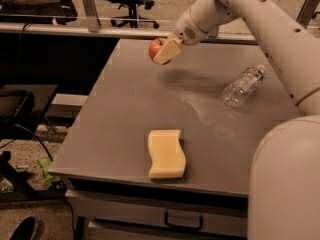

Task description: Move apple near sponge

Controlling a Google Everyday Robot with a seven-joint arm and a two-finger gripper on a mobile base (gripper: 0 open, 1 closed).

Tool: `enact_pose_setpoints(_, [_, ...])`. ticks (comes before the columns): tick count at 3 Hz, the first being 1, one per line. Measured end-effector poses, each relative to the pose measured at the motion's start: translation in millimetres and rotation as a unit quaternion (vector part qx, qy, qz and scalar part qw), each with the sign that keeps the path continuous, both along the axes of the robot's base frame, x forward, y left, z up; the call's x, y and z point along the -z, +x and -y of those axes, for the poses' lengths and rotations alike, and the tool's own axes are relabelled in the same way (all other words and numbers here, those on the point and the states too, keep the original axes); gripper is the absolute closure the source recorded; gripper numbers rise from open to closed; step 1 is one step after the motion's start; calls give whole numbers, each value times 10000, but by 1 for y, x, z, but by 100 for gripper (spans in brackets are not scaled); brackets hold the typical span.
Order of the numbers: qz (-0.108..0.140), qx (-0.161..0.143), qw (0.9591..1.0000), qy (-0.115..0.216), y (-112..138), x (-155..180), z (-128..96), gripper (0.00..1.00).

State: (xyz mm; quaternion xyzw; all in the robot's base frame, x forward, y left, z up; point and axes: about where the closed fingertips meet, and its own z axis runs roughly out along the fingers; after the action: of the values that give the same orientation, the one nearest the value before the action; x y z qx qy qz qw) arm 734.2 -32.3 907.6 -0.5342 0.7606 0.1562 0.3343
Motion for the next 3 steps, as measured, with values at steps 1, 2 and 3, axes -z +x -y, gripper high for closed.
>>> enact_pose_setpoints(1, [-37,-425,9991,-74,-41,-1,12,100])
enact_pose_setpoints(2, [-43,-908,9956,-227,-85,2,20,100])
enact_pose_setpoints(3, [-41,-1492,9882,-345,-125,6,21,100])
